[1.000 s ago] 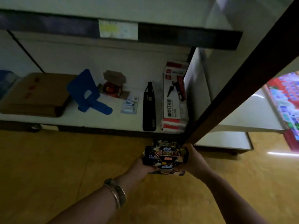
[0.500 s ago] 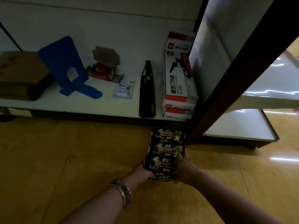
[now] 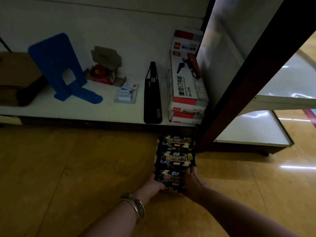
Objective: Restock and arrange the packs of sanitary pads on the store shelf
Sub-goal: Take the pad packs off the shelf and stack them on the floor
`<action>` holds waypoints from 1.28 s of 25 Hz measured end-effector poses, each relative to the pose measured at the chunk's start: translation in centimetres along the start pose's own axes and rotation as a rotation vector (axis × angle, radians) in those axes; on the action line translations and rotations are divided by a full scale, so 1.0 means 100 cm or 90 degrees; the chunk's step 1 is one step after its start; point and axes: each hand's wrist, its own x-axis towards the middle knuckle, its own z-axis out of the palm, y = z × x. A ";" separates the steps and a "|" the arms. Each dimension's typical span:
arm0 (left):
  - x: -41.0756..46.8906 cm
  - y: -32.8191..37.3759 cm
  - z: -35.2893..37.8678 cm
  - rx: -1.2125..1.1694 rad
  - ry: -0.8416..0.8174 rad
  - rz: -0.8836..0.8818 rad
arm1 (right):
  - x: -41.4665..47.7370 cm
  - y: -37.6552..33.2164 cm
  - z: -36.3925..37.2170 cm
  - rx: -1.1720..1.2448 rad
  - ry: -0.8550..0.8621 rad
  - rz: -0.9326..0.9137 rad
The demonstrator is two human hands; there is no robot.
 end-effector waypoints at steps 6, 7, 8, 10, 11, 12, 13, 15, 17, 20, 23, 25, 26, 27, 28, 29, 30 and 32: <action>-0.002 0.003 -0.003 -0.001 0.006 0.038 | 0.005 -0.008 0.006 -0.021 0.014 0.017; -0.001 0.002 -0.004 -0.001 0.007 0.039 | 0.005 -0.009 0.007 -0.033 0.016 0.014; 0.000 0.001 -0.005 0.001 0.007 0.036 | 0.004 -0.010 0.008 -0.042 0.018 0.011; -0.002 0.001 -0.007 0.014 0.000 0.036 | 0.004 -0.011 0.007 -0.044 0.019 0.011; -0.002 0.002 -0.007 0.017 -0.007 0.039 | 0.003 -0.011 0.006 -0.046 0.022 0.014; -0.002 0.003 -0.006 0.018 -0.014 0.043 | 0.003 -0.010 0.005 -0.048 0.025 0.017; -0.002 0.003 -0.006 0.016 -0.017 0.043 | 0.004 -0.009 0.005 -0.047 0.030 0.017; 0.000 0.005 -0.004 0.023 -0.021 0.033 | 0.005 -0.006 0.004 -0.040 0.024 0.016; 0.003 0.005 -0.002 0.036 -0.022 0.020 | 0.005 -0.003 0.003 -0.021 0.022 0.019; 0.007 0.006 0.004 0.032 -0.005 0.023 | 0.004 0.001 0.001 0.007 0.022 0.021; 0.009 0.010 0.008 0.034 0.030 0.037 | 0.003 0.003 -0.001 0.001 0.014 0.018; 0.012 0.010 0.010 0.040 0.042 0.047 | 0.002 0.002 -0.005 -0.062 0.007 0.031; 0.014 0.009 0.010 0.041 0.051 0.048 | 0.001 0.001 -0.007 -0.107 0.005 0.042; 0.017 0.008 0.011 0.040 0.065 0.035 | -0.001 -0.002 -0.009 -0.151 0.004 0.050; 0.020 0.007 0.011 0.031 0.088 0.021 | -0.002 -0.005 -0.011 -0.187 0.008 0.054; 0.022 0.007 0.010 0.025 0.119 0.005 | -0.003 -0.007 -0.012 -0.213 0.017 0.055; 0.025 0.007 0.009 0.028 0.153 0.001 | -0.004 -0.011 -0.013 -0.230 0.031 0.054; 0.017 0.014 0.007 0.069 0.210 0.006 | -0.012 -0.020 -0.020 -0.223 0.063 0.048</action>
